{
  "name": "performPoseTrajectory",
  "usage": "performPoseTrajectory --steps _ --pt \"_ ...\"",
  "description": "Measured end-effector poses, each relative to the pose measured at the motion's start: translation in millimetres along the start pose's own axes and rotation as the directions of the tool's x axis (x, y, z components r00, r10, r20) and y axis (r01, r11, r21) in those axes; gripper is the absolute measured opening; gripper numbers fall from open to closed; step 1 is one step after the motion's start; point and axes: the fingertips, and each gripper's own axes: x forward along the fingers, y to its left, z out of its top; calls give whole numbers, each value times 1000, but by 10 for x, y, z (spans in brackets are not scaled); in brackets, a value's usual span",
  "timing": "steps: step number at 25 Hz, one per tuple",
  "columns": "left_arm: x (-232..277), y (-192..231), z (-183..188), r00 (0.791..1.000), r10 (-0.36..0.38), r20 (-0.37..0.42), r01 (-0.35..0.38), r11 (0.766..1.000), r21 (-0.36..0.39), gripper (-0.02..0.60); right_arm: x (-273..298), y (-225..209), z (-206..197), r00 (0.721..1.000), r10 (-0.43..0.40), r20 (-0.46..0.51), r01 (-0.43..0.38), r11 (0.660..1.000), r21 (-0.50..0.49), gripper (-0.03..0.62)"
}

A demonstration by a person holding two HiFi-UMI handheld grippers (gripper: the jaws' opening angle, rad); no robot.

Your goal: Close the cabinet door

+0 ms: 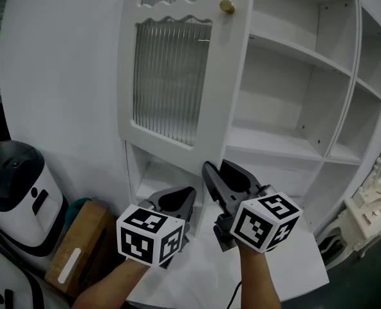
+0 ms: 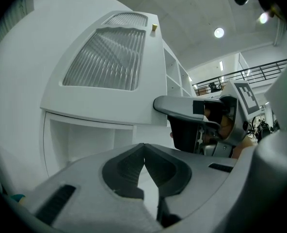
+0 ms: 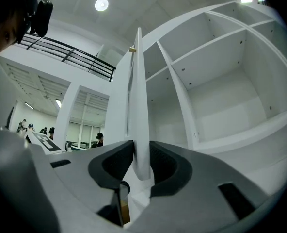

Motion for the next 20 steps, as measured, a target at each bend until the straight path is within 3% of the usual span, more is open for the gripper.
performPoseTrajectory --steps 6,20 --pt "243 -35 50 1000 27 2 -27 1000 4 11 44 -222 7 999 31 -9 -31 999 -7 109" --pt "401 -25 24 997 80 -1 -80 997 -3 11 125 -457 2 1000 -22 22 23 999 -46 137"
